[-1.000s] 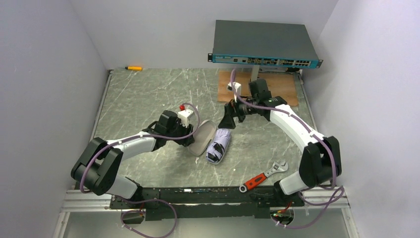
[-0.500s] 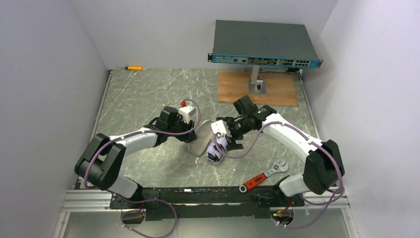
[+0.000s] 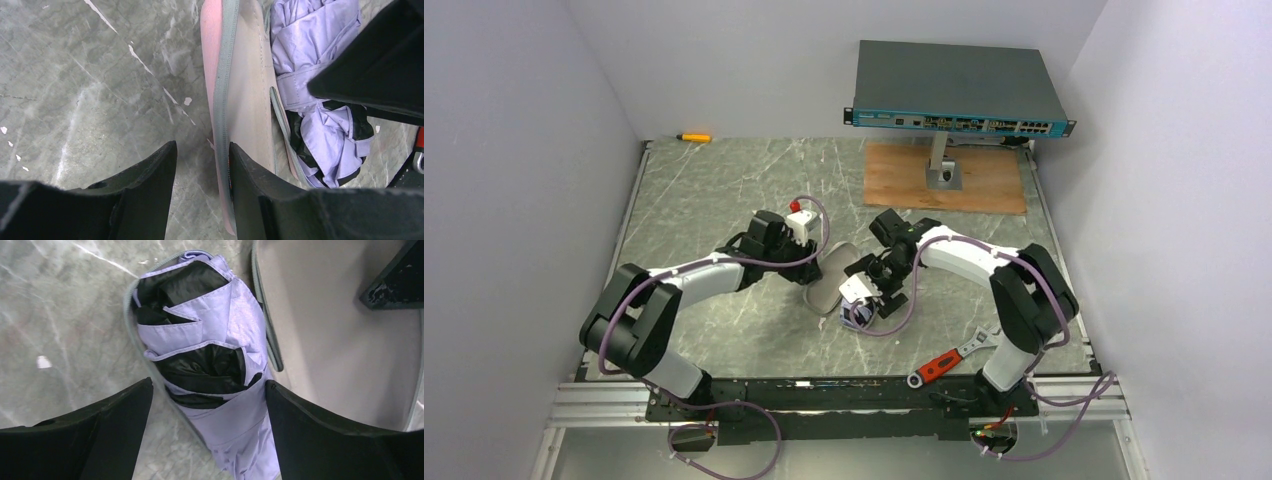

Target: Open the umbrella

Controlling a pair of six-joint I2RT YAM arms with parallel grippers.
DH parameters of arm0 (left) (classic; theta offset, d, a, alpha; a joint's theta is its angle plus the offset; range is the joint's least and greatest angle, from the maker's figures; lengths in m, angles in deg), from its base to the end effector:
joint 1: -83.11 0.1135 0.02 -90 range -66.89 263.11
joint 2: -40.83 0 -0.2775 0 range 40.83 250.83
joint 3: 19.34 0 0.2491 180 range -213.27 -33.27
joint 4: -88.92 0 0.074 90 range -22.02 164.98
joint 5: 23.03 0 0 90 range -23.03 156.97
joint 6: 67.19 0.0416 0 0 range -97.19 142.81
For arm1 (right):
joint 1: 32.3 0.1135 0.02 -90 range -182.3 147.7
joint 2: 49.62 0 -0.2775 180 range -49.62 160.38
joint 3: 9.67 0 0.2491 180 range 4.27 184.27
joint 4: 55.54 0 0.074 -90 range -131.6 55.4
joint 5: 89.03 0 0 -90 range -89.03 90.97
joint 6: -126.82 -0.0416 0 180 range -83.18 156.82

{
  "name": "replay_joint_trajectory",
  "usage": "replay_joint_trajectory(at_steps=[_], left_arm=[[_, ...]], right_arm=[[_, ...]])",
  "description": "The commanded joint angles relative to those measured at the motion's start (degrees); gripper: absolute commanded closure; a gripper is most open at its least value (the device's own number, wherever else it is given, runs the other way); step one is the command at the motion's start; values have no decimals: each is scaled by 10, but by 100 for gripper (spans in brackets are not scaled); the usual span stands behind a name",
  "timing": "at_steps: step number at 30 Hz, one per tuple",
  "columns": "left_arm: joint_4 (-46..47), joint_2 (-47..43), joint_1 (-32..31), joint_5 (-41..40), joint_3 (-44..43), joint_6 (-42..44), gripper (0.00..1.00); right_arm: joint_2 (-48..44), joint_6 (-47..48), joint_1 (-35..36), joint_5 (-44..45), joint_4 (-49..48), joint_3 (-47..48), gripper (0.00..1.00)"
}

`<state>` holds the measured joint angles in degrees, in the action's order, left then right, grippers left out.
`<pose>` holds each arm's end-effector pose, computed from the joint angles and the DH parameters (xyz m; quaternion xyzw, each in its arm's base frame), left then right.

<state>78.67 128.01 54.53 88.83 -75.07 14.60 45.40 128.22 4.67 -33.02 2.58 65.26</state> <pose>0.2586 -0.1585 0.1858 0.2348 0.8681 -0.2909 0.3266 0.2260 0.1992 0.1982 -0.8694 0.3872 0.2136 0.2203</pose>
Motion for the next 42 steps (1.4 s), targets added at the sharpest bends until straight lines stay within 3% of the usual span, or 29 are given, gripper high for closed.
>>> replay_joint_trajectory(at_steps=[1,3,5,10,14,29,34,36,40,42], left_arm=[[2,10,3,14,-24,4,53],[3,14,3,16,-27,1,53],[5,16,3,18,-29,-1,53],[8,22,3,17,-33,-1,54],[12,26,3,17,-32,-3,56],[23,22,5,4,-40,-4,56],[35,26,6,1,-41,-12,54],[43,19,6,0,-39,-12,46],[78,-23,15,12,-21,-26,13],[83,-53,27,25,-16,-37,3]], right_arm=[[24,50,4,15,-32,1,19],[37,41,5,18,-34,4,27],[43,30,7,23,-29,7,45],[6,2,7,32,-50,-19,68],[-22,-38,7,38,-69,-27,100],[-199,-273,-18,22,-241,-102,100],[-258,-353,-18,63,-319,-157,100],[-277,-383,-20,62,-309,-155,100],[-309,-462,-20,45,-301,-140,100],[-308,-521,-19,40,-306,-121,100]])
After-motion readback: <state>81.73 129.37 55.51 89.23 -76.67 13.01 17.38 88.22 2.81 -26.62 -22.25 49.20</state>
